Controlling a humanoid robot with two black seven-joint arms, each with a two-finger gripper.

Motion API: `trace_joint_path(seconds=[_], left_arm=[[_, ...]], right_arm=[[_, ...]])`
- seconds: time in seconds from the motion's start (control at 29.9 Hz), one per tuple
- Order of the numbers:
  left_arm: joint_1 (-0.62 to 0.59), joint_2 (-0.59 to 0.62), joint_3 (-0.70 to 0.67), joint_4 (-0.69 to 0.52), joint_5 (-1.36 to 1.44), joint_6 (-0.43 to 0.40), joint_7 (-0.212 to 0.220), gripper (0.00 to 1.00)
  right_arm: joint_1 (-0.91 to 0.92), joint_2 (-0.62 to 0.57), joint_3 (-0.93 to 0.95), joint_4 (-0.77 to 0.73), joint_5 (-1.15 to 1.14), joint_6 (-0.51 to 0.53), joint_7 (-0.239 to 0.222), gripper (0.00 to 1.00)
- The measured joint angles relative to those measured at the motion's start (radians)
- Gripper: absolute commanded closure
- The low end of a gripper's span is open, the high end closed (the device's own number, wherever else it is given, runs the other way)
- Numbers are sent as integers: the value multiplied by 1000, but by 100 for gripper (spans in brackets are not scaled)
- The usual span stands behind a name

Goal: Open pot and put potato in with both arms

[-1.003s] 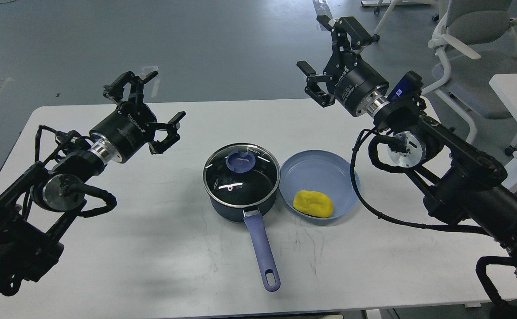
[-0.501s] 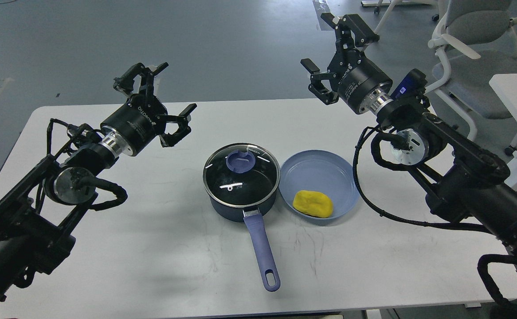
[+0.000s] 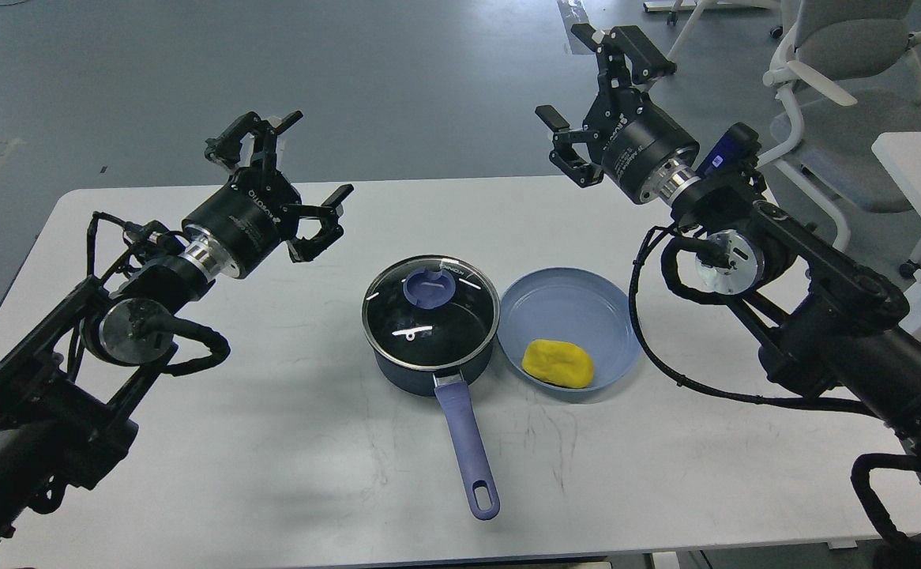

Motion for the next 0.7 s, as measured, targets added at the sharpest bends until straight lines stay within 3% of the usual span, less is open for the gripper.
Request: trace_joint_path(seconds=[0.7], left_arm=[[0, -9, 0, -1, 1, 1, 0, 1]], right_arm=[[-7, -2, 0, 0, 0, -1, 0, 0]])
